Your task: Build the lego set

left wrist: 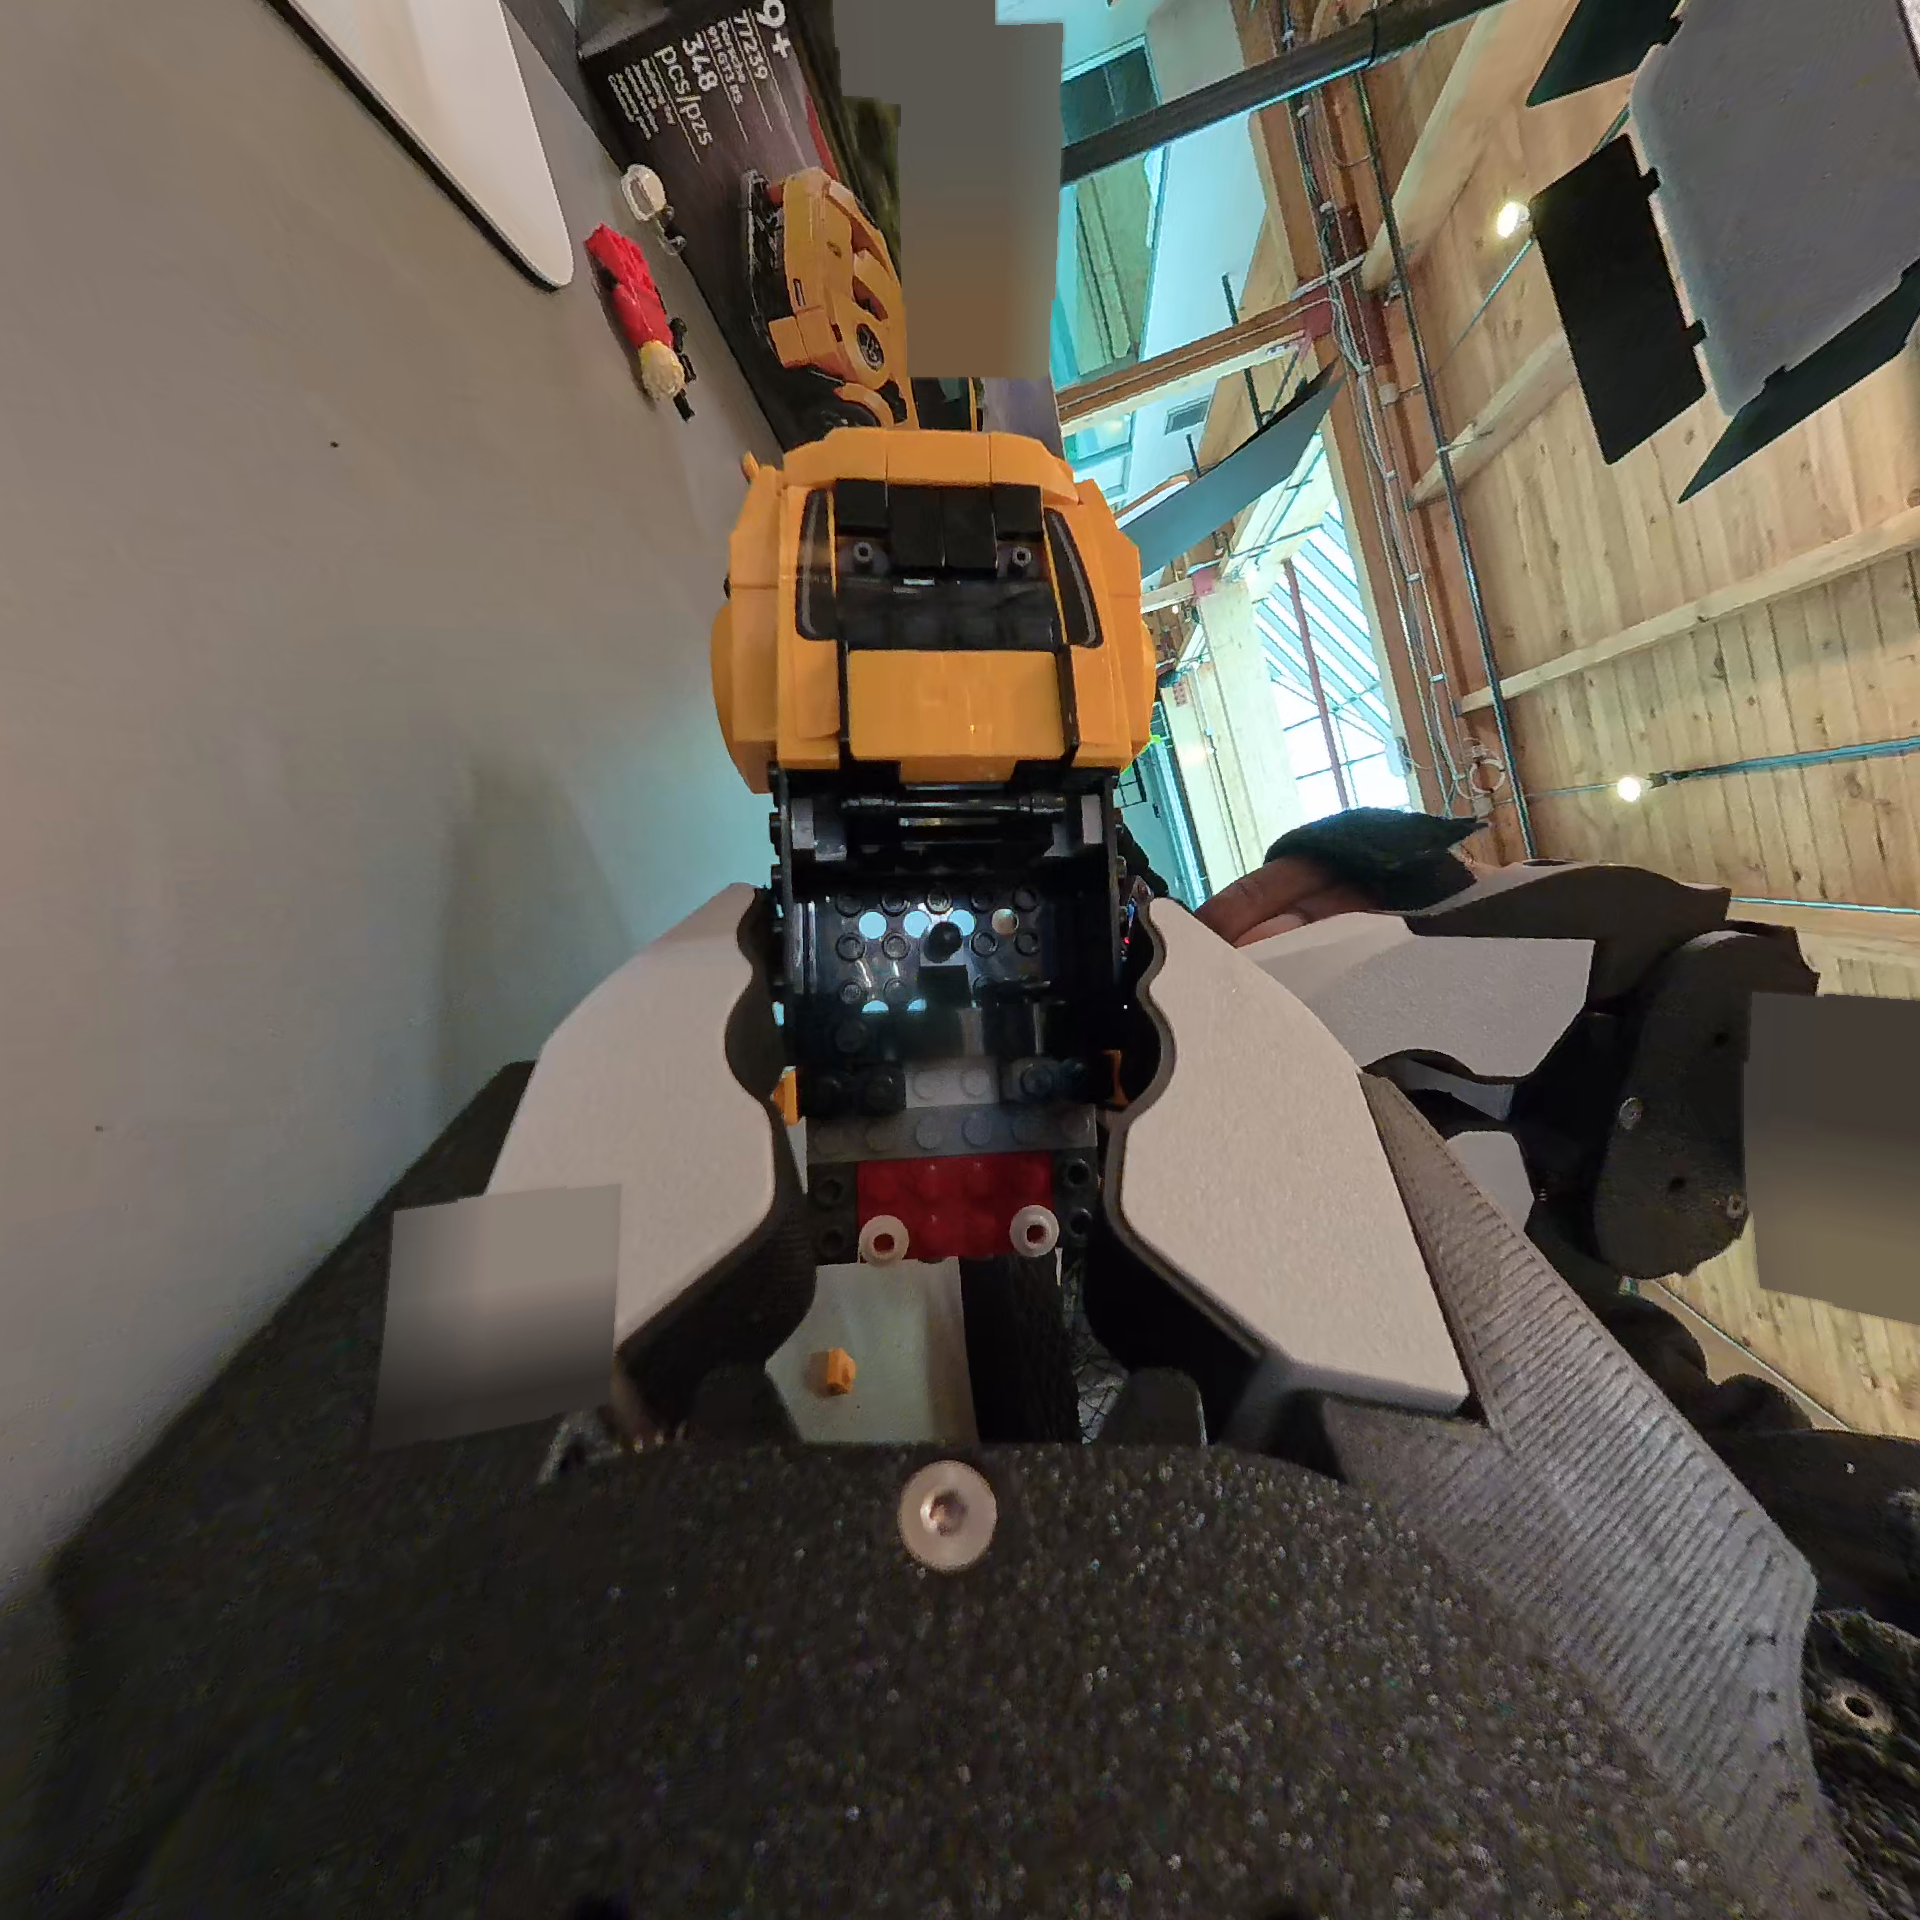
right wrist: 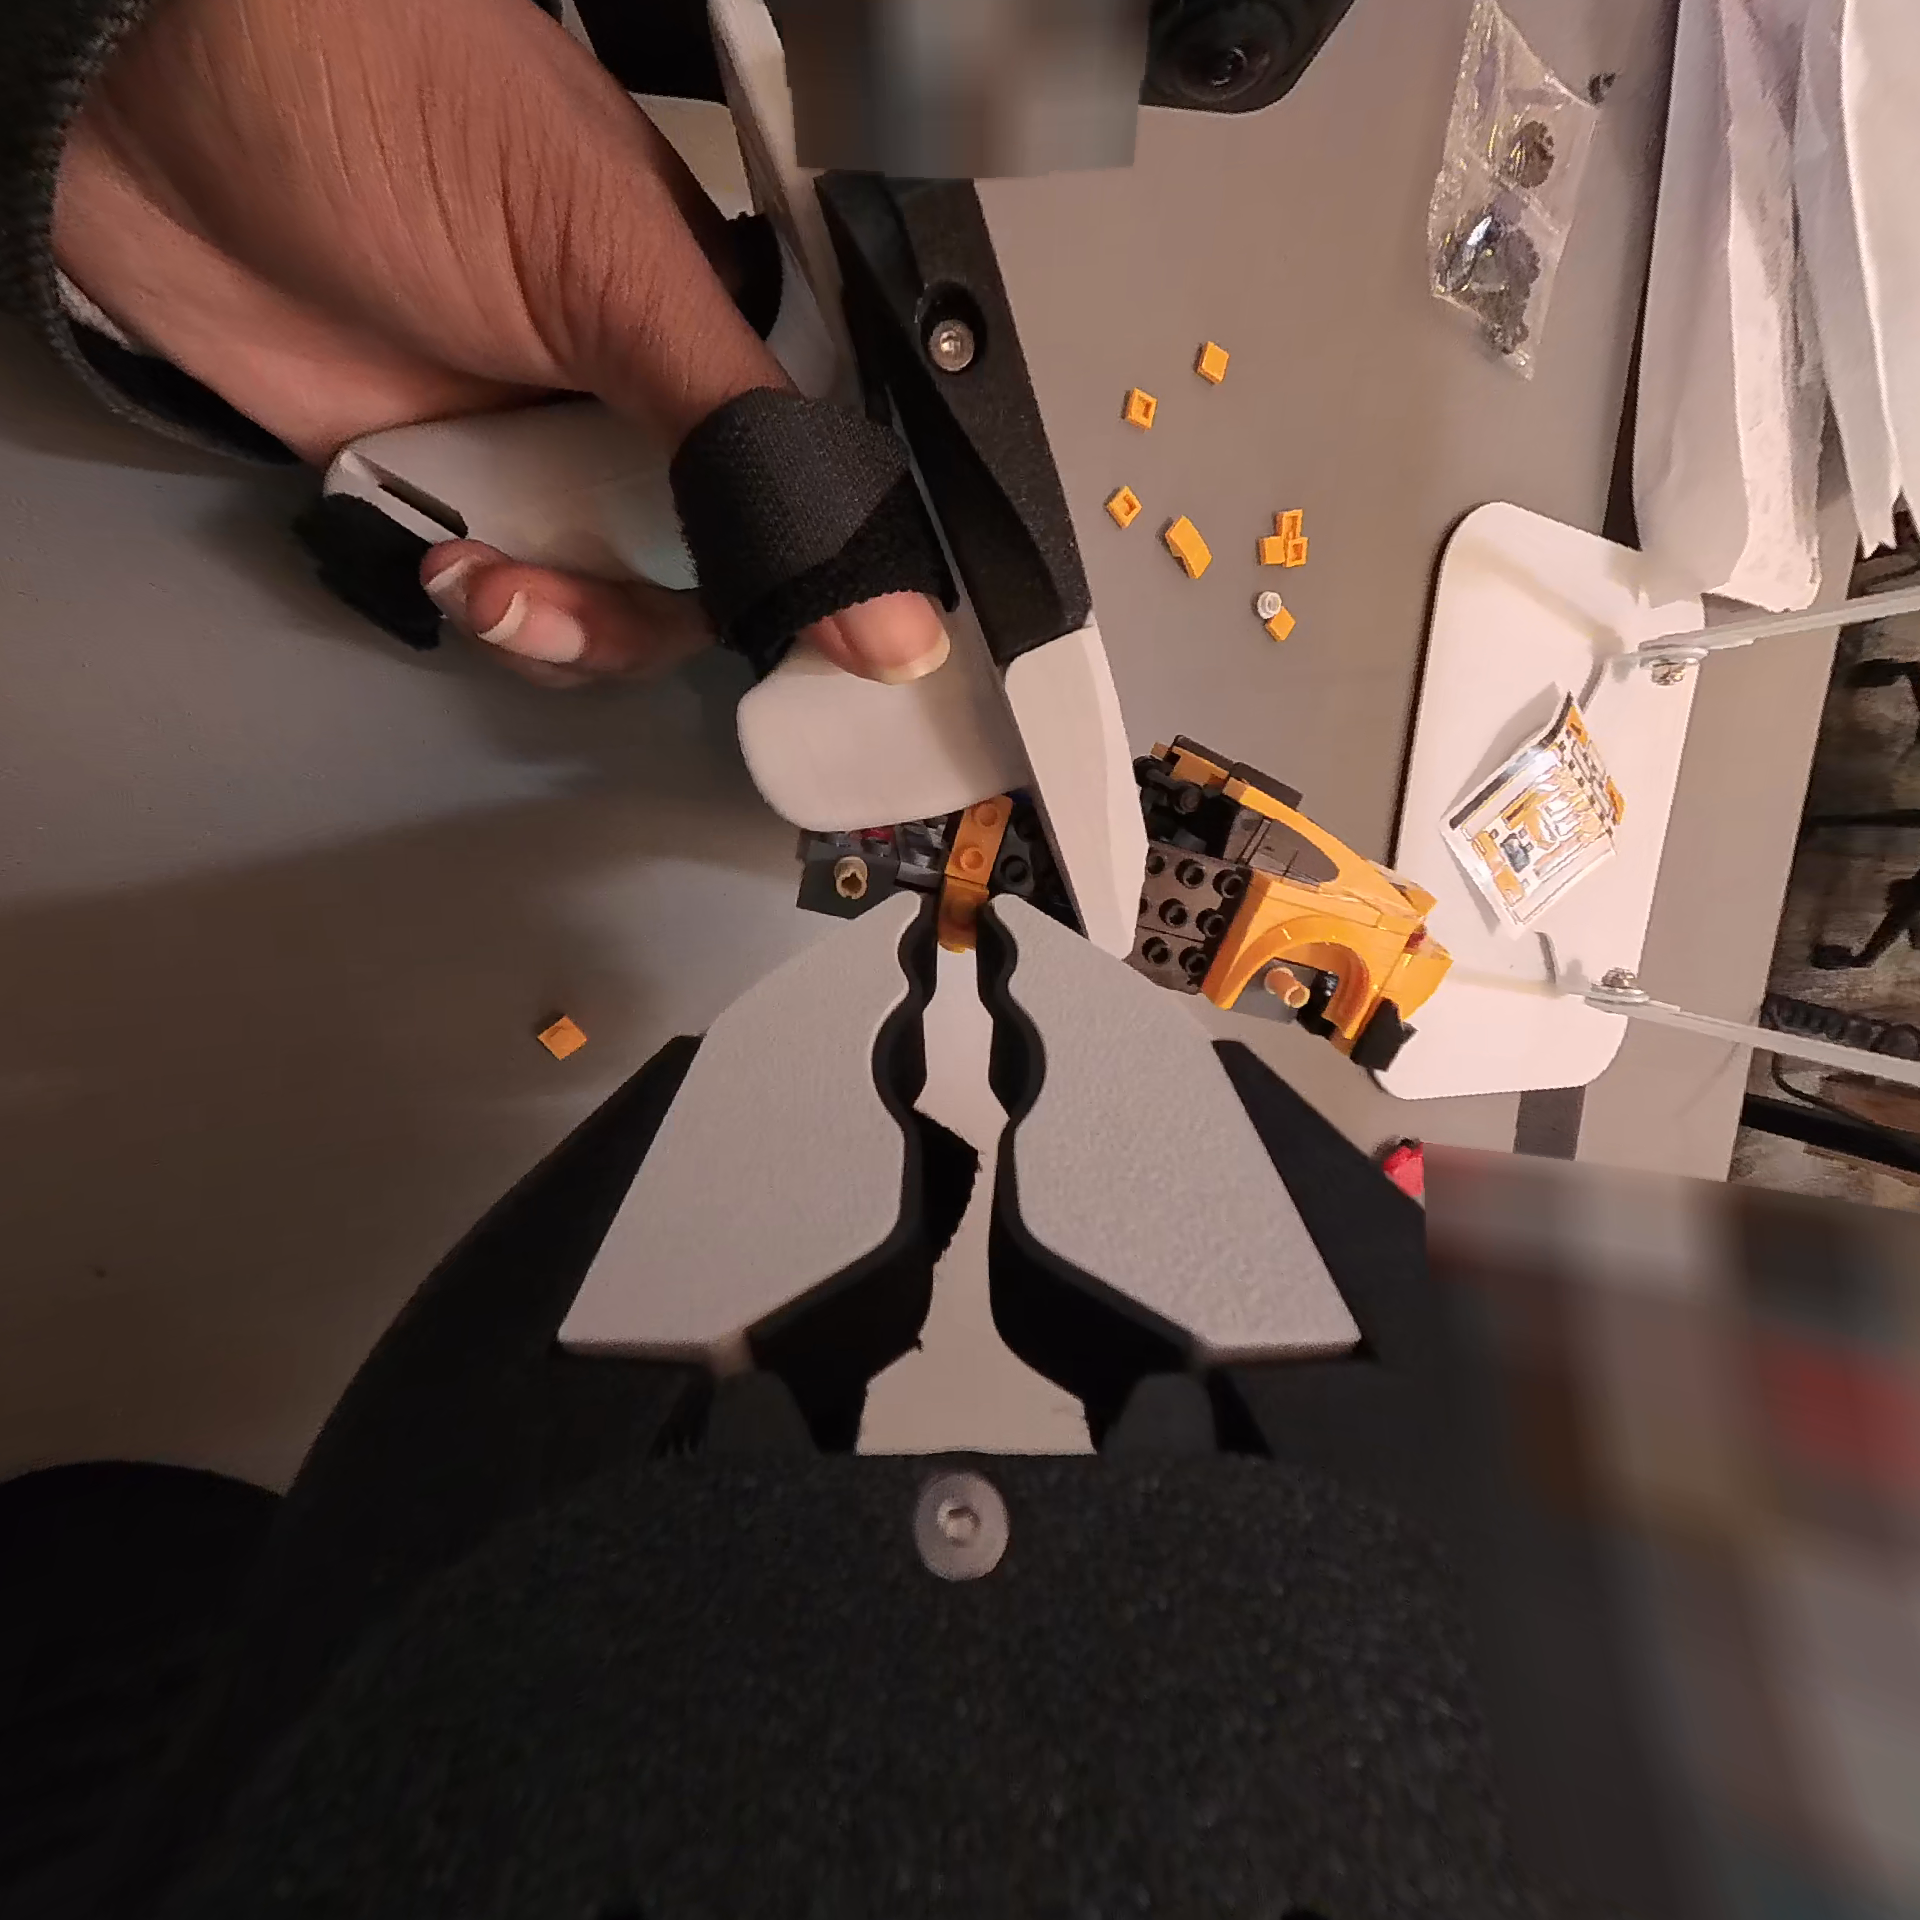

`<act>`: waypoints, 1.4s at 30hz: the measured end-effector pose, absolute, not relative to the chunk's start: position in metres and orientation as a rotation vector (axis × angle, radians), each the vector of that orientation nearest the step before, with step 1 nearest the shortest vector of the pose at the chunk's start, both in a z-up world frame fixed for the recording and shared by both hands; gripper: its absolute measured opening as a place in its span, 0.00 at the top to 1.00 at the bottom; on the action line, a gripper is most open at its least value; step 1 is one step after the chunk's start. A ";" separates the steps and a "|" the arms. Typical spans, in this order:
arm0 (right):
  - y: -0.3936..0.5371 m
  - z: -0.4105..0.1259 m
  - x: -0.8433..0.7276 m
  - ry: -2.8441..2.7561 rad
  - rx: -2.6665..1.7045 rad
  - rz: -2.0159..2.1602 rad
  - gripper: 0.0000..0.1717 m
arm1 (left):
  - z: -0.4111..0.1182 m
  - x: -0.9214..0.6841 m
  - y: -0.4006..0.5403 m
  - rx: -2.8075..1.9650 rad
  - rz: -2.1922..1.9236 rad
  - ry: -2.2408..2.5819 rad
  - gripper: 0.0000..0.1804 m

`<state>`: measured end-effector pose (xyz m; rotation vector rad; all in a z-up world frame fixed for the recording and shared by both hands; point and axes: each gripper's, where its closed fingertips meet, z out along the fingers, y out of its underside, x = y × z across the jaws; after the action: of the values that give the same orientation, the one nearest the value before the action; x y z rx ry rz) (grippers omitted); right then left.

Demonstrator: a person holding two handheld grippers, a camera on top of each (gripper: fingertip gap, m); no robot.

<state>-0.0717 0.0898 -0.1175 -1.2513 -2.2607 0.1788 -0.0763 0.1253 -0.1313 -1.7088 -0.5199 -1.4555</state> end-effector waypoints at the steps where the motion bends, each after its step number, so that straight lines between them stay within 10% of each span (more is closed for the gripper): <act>1: 0.090 -0.117 -0.072 -2.250 -1.274 0.186 0.96 | -0.131 -0.077 0.125 -1.706 -1.457 -0.524 0.65; 14: 0.097 -0.089 -0.020 -1.664 -1.649 0.803 0.93 | -0.119 -0.075 0.124 -1.678 -1.463 -0.412 0.65; 23: 0.042 -0.187 0.002 -2.018 -1.711 0.636 0.92 | -0.125 -0.066 0.123 -1.761 -1.388 -0.282 0.65; 42: 0.045 -0.194 -0.013 -2.018 -1.847 0.478 0.96 | -0.133 -0.073 0.124 -1.693 -1.512 -0.505 0.65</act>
<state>-0.0130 0.0452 -0.1938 -1.8472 -2.0175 0.4785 -0.0729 0.1237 -0.1326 -1.6928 -0.5052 -1.5122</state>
